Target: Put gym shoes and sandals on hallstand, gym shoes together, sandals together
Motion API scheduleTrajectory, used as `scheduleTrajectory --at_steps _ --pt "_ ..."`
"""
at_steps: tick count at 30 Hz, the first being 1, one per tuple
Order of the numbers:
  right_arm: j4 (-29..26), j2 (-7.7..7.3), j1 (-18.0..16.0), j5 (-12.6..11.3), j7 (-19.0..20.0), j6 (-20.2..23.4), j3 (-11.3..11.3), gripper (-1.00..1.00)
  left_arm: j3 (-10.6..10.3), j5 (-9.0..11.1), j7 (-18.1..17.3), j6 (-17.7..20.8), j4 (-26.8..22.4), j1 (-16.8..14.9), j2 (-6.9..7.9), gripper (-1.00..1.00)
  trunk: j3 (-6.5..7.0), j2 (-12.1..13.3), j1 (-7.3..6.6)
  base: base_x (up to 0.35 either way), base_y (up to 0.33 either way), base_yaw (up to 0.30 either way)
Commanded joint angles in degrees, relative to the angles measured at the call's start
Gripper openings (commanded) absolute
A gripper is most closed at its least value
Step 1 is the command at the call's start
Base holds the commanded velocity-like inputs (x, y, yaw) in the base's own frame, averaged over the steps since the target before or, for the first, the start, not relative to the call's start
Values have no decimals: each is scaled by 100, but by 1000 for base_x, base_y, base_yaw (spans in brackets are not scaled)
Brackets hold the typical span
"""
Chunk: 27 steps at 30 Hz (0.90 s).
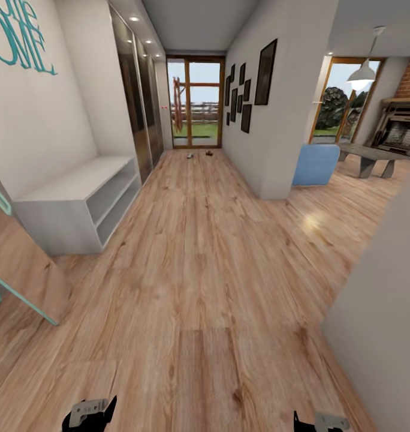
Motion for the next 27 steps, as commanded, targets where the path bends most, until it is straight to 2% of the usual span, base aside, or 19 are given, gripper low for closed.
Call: scheduleTrajectory --at_steps 1,27 --pt "4 0 -4 53 -17 -15 -38 100 49 -54 -33 -25 3 -6 -5 100 -5 -2 3 339 0 0" --pt "4 0 -4 53 -22 -15 -38 100 49 -54 -33 -25 3 -6 -3 100 -5 -2 3 339 0 0"
